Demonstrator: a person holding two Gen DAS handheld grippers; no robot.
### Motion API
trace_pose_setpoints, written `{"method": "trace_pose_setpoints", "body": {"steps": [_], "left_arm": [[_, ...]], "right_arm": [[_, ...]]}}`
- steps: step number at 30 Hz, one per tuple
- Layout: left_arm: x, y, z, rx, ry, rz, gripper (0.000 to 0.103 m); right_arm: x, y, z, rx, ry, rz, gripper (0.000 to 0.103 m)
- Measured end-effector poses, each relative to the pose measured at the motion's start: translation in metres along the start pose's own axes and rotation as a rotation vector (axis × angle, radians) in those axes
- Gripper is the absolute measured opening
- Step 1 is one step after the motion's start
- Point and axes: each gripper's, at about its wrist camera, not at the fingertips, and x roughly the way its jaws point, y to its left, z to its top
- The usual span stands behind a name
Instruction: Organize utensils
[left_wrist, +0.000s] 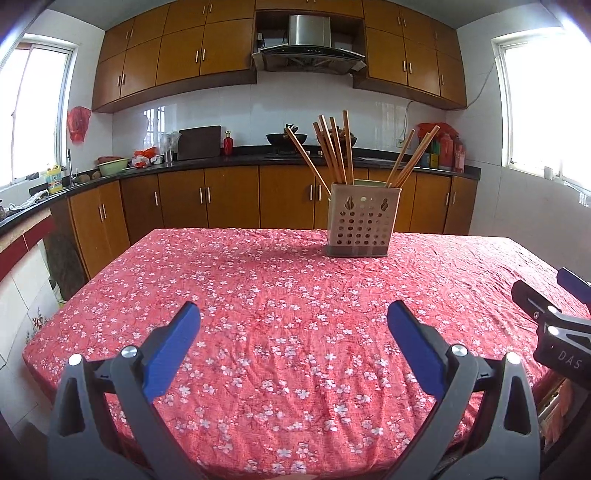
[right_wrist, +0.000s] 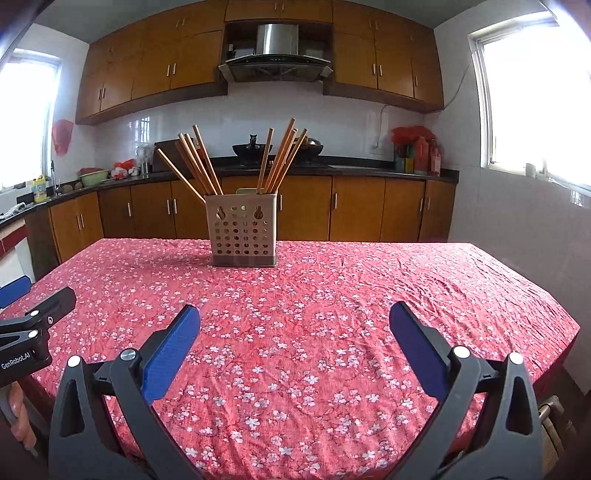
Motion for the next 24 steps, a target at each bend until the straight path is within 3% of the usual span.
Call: {"method": "trace_pose_setpoints", "body": {"steps": [24], "left_arm": [[-0.001, -0.013, 0.003, 0.013, -0.003, -0.007, 0.099]], "right_arm": [[0.001, -0.005, -0.002, 0.018, 0.003, -0.005, 0.101]]}}
